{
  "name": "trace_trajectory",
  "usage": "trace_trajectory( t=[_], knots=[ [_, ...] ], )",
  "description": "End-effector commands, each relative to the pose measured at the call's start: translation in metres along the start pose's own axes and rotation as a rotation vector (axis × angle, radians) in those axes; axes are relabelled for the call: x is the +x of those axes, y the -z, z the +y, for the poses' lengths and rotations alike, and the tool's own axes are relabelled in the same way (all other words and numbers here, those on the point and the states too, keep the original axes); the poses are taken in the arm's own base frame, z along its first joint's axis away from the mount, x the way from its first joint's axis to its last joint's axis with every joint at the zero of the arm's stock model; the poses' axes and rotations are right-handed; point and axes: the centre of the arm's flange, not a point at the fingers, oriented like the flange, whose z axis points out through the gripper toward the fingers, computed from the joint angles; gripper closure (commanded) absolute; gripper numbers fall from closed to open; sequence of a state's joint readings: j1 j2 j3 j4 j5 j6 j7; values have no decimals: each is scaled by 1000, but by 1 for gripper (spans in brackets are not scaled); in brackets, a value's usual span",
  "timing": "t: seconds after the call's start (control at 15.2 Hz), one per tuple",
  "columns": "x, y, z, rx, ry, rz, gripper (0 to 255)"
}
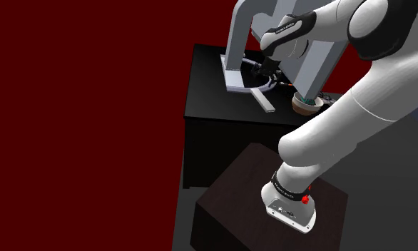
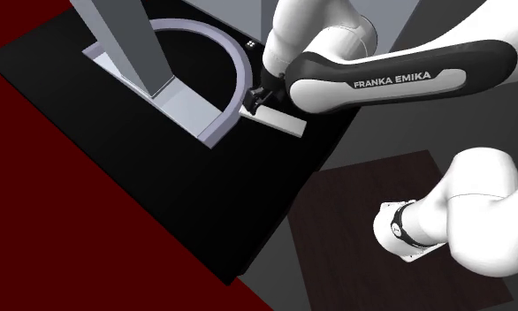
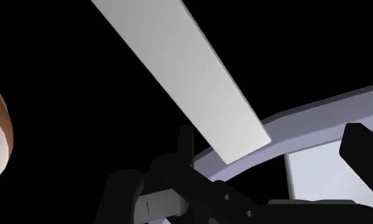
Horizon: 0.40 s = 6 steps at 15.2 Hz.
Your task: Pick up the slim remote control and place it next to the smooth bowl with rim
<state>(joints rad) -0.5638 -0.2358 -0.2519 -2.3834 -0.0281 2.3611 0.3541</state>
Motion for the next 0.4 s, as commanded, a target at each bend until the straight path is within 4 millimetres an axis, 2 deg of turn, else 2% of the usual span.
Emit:
trace_trajectory(
  t=[0.0, 0.07, 0.33],
  knots=[
    [7, -50, 25, -42, 274, -93, 0],
    [8, -61, 30, -50, 350, -117, 0],
    [7, -77, 32, -51, 354, -118, 0]
  ],
)
